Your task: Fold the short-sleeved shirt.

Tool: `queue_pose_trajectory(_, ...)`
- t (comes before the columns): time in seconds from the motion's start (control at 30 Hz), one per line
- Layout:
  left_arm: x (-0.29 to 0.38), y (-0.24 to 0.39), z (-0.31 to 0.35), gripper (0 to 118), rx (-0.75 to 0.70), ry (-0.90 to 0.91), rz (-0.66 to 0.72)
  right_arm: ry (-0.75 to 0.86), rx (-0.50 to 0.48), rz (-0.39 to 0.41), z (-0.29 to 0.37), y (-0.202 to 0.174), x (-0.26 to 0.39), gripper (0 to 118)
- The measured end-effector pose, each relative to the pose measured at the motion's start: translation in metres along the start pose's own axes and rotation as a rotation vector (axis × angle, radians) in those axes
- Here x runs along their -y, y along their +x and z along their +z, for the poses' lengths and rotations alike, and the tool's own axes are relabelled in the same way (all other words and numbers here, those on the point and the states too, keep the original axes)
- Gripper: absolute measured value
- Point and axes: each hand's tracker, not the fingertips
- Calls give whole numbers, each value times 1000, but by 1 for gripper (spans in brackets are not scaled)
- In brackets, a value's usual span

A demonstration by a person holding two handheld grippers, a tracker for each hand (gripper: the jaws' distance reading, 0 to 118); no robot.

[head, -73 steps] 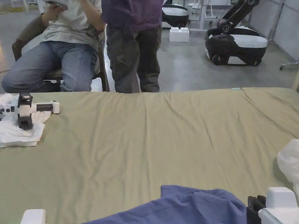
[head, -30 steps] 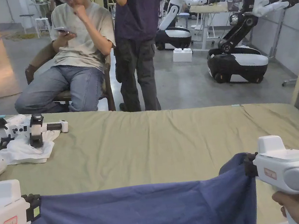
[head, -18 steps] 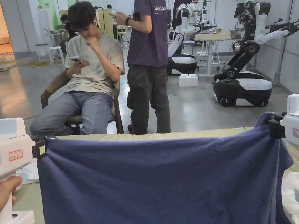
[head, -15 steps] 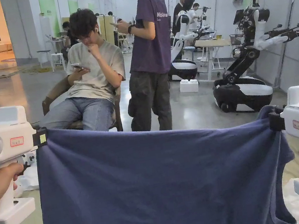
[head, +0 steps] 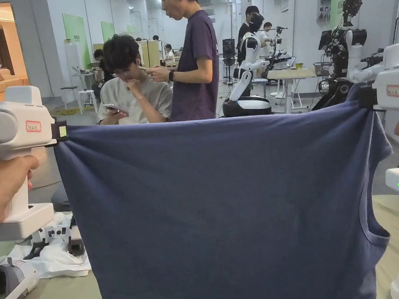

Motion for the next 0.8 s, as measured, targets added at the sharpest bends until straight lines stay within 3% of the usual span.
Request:
queue_pose_trajectory(0.17,-20,4,-4,0,-15,38,-15,23,13,32,-5,-1,-20,4)
queue_pose_trajectory(0.37,-1,11,-7,0,-22,32,-36,11,31,78,-6,-2,8,4)
queue_pose_trajectory(0.67,133,12,16,0,11,-69,10,-122,10,139,26,-9,128,4)
queue_pose_trajectory(0.8,192,10,38,0,20,-109,55,-177,0,130,49,-10,180,4)
